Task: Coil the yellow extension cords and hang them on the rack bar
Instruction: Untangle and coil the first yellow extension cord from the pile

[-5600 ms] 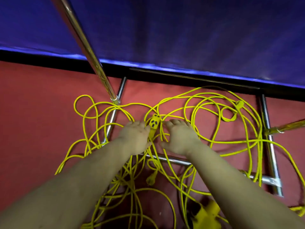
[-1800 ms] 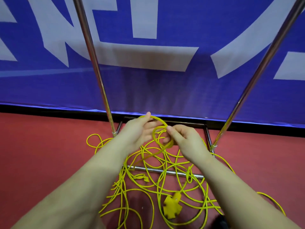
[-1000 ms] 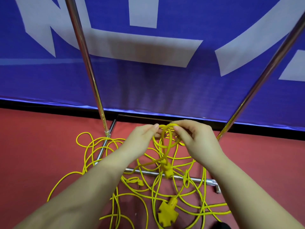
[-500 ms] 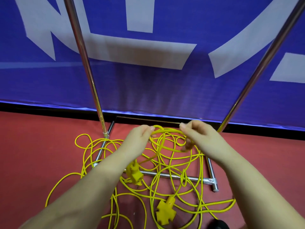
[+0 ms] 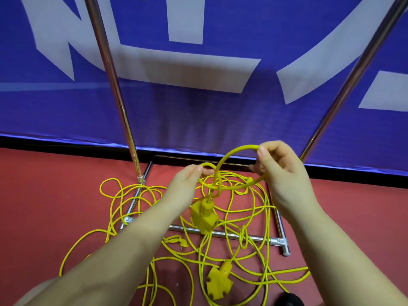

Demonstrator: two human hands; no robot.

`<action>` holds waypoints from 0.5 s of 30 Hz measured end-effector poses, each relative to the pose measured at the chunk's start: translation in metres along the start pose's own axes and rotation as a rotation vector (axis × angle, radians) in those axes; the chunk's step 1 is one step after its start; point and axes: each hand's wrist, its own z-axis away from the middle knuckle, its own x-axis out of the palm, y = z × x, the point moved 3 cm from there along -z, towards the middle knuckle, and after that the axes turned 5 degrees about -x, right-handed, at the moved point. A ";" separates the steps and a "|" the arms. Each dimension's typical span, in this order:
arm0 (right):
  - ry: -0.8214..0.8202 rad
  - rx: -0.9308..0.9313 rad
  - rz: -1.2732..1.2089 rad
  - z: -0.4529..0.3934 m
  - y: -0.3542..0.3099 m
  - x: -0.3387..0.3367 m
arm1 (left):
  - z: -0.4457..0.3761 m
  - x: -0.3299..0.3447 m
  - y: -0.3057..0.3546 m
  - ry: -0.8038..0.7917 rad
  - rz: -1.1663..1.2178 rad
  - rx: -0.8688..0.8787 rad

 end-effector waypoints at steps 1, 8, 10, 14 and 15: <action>0.006 0.013 -0.028 -0.001 0.002 -0.003 | 0.001 0.003 0.000 -0.021 0.028 0.002; 0.010 0.246 -0.036 -0.005 0.017 -0.003 | -0.001 0.021 -0.006 -0.075 0.222 -0.143; 0.003 0.243 0.242 -0.007 0.021 -0.011 | -0.003 0.020 -0.007 -0.045 0.184 -0.153; -0.231 -0.037 0.615 0.001 0.017 0.001 | 0.000 0.027 -0.003 -0.071 0.071 -0.087; -0.308 -0.071 0.655 0.004 0.020 0.008 | 0.001 0.029 -0.001 -0.076 0.083 -0.071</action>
